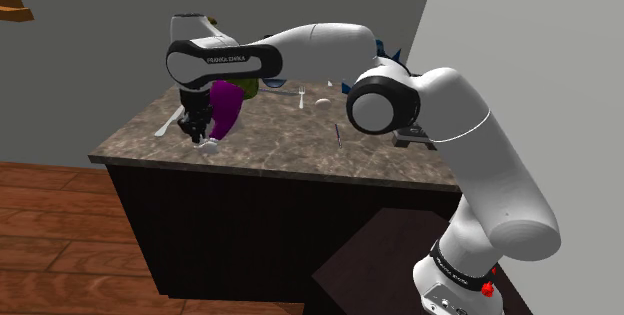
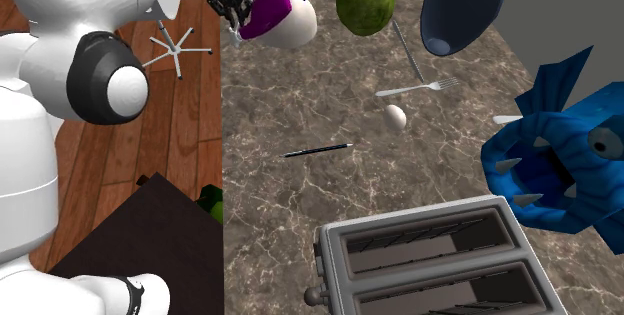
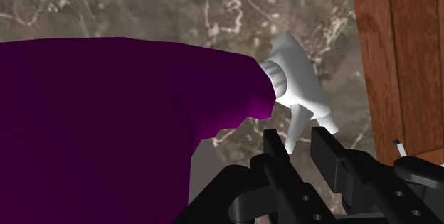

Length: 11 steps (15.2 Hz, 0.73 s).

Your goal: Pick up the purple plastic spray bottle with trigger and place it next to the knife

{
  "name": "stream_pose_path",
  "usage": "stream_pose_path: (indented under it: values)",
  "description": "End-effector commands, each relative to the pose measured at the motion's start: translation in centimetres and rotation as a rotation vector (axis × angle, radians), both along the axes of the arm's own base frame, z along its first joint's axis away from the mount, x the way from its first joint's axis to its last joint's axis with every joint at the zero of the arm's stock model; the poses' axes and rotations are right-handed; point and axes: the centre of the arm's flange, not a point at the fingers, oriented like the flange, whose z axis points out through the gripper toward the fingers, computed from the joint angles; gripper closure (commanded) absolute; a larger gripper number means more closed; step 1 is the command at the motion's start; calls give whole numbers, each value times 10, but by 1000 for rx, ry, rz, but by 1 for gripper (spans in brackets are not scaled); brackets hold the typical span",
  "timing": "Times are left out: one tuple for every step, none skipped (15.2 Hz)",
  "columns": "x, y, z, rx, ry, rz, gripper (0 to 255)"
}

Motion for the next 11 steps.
stream_pose_path:
  values:
    - [-6, 1, -21, -20, 60, 5, 0]
    - [-6, 4, -24, -20, 60, 5, 0]
    - [-8, 6, -22, -20, 60, 5, 0]
    - [-9, 7, -21, -21, 59, 6, 0]
    - [-8, 6, -20, -20, 59, 6, 0]
    - [-6, -1, -19, -20, 60, 5, 0]
    - [-5, -1, -6, -20, 60, 5, 0]
    - [-5, -1, 7, -20, 60, 5, 0]
    - [-5, -1, 21, -20, 60, 5, 0]
    - [-5, -2, 31, -20, 60, 5, 0]
    - [-5, -2, 31, -20, 60, 5, 0]
